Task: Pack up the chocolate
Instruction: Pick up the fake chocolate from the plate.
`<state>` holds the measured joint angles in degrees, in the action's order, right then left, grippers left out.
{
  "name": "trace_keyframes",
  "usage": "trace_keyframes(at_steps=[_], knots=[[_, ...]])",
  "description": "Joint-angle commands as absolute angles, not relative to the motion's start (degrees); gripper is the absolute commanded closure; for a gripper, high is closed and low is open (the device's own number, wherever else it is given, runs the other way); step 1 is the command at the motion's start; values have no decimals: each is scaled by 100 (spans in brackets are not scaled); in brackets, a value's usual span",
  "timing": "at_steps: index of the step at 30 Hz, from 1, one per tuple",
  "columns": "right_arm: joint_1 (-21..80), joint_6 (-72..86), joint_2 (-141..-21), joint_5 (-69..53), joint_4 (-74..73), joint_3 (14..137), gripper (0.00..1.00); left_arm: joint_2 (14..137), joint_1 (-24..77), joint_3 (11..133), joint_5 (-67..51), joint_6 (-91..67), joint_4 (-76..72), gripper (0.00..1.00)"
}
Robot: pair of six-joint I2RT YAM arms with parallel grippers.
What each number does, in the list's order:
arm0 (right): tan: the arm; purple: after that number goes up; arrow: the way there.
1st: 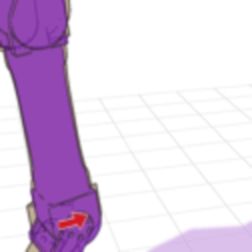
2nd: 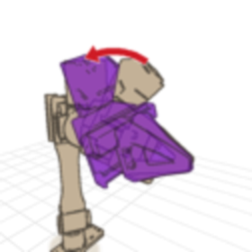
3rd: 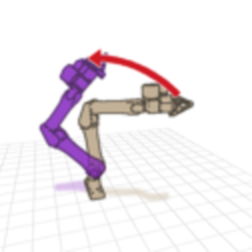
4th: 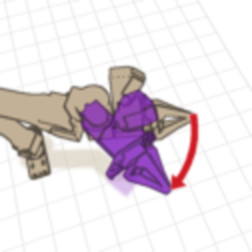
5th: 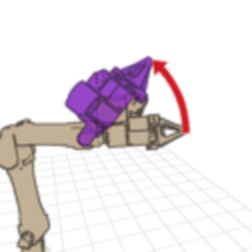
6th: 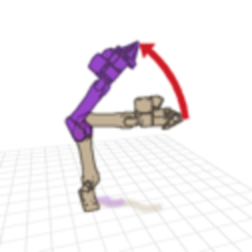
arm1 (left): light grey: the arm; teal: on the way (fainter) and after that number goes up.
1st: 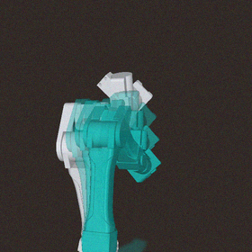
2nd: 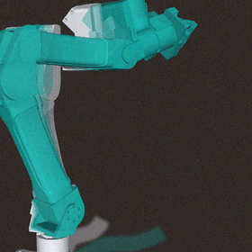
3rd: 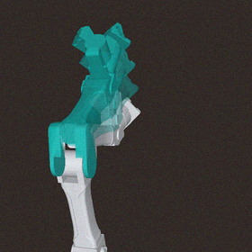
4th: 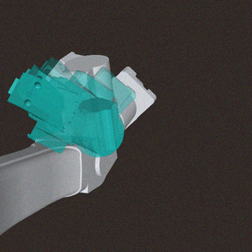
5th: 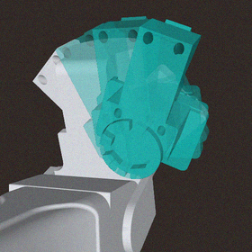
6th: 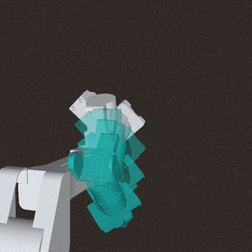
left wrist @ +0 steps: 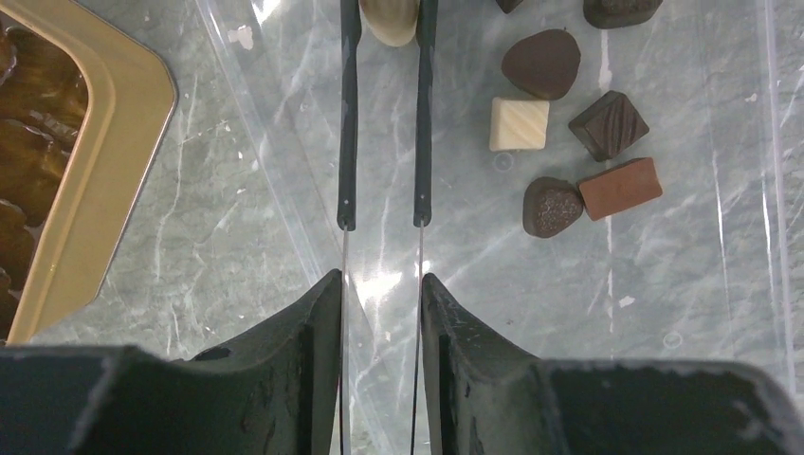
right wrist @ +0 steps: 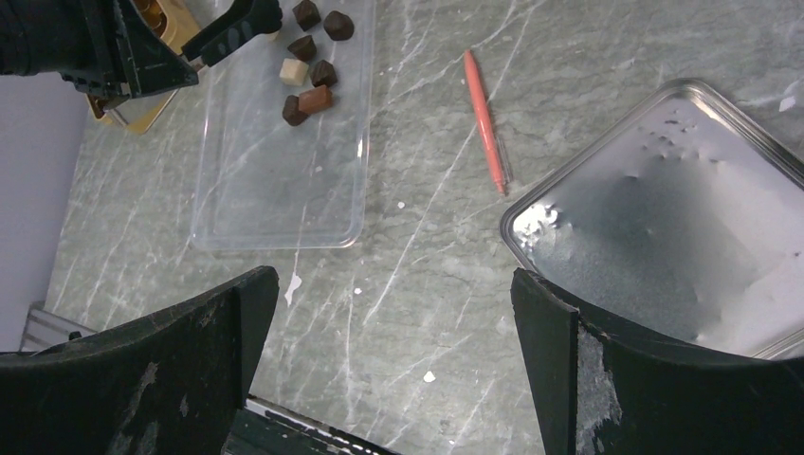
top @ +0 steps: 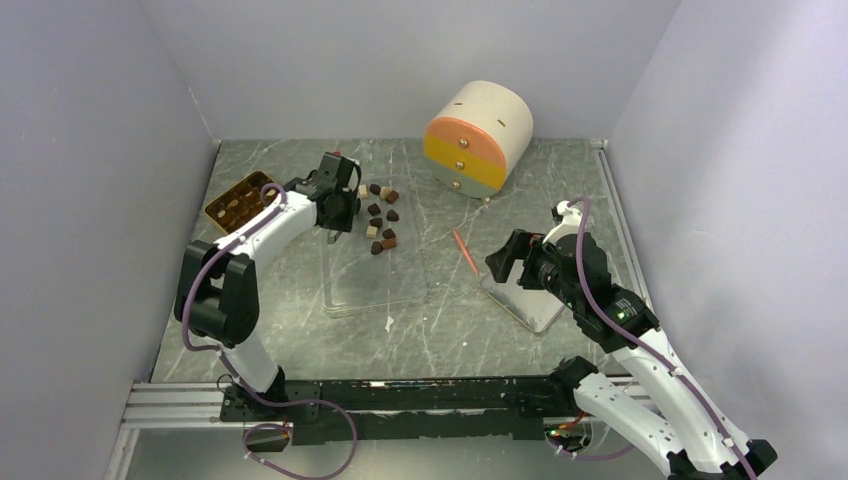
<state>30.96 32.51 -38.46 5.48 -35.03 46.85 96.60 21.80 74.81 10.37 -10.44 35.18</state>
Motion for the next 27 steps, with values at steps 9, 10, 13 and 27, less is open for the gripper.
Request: trace_keyframes(at_steps=[9,10,13,27], knots=[[3112,3167,-3779,622,-3374,4799,1,9674,2206,7896,1237,-1465,3796,65],[3111,3159,-3779,623,-3383,4807,1,9683,2205,7910,1259,-1482,3824,65],[3111,3161,-3764,658,-3399,4809,1,9711,2191,7963,1296,-1552,3885,64],[3111,3151,-3692,689,-3430,4740,1,9773,2040,7866,1044,-1718,3877,61]])
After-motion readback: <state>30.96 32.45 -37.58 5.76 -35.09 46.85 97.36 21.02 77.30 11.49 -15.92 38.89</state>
